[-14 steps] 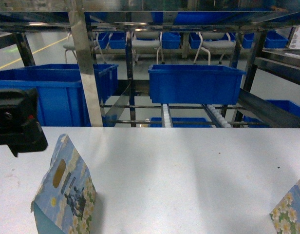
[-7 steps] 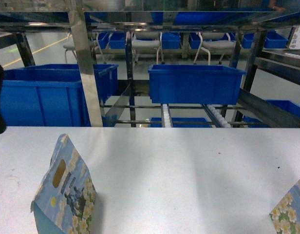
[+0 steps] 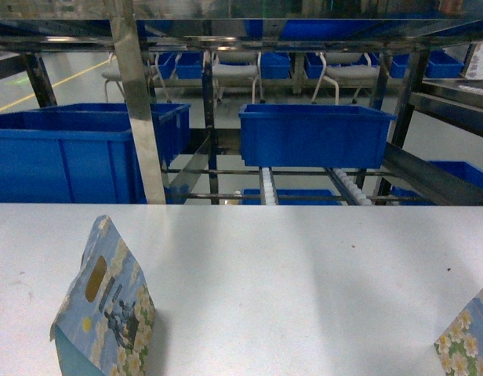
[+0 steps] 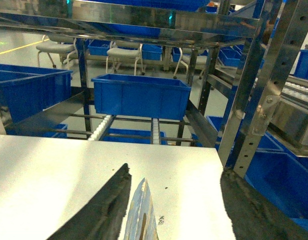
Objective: Move flower gift bag to table near conveyor
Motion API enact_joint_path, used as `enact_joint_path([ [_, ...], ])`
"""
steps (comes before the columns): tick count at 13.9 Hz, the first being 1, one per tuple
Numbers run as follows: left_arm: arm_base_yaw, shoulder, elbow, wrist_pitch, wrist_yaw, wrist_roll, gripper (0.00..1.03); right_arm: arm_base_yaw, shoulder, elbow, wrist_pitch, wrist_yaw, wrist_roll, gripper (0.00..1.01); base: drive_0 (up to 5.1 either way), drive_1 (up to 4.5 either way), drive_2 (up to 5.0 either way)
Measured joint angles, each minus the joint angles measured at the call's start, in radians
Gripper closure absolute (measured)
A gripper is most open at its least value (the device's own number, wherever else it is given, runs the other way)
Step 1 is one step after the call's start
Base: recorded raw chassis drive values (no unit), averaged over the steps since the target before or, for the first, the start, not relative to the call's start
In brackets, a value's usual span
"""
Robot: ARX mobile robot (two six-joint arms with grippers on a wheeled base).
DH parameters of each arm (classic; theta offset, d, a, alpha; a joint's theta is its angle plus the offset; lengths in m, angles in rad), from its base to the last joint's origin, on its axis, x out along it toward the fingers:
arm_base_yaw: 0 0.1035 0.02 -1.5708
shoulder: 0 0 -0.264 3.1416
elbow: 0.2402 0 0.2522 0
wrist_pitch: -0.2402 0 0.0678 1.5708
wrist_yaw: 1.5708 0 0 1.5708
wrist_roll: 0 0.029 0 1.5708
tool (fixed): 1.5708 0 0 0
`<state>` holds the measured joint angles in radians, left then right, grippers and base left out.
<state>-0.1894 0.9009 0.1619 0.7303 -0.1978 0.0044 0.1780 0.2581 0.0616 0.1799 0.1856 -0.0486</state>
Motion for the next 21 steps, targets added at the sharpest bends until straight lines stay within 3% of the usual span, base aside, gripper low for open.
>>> enact_joint_path([
  [2,0.043,-0.087,-0.047,-0.047,0.047,0.000,0.63,-0.051,-0.048,-0.008,-0.023,-0.063,0.025,0.69,0.0,0.00,0.0],
  [3,0.061,-0.136,-0.067,-0.074,0.068,0.000,0.78,-0.147,-0.071,-0.014,-0.035,-0.159,0.030,0.82,0.0,0.00,0.0],
  [4,0.078,-0.181,-0.082,-0.099,0.082,0.000,0.91,-0.187,-0.125,-0.015,-0.121,-0.167,0.034,0.97,0.0,0.00,0.0],
  [5,0.091,-0.222,-0.095,-0.132,0.097,-0.006,1.02,-0.180,-0.229,-0.047,-0.183,-0.187,0.034,0.99,0.0,0.00,0.0],
  [6,0.138,-0.267,-0.109,-0.166,0.159,-0.003,1.01,-0.178,-0.253,-0.047,-0.171,-0.186,0.034,0.99,0.0,0.00,0.0],
  [7,0.192,-0.302,-0.127,-0.161,0.183,-0.003,1.01,-0.178,-0.253,-0.047,-0.187,-0.185,0.034,0.99,0.0,0.00,0.0],
  [21,0.189,-0.721,-0.147,-0.549,0.197,-0.004,1.01,-0.178,-0.253,-0.047,-0.184,-0.186,0.034,0.99,0.0,0.00,0.0],
])
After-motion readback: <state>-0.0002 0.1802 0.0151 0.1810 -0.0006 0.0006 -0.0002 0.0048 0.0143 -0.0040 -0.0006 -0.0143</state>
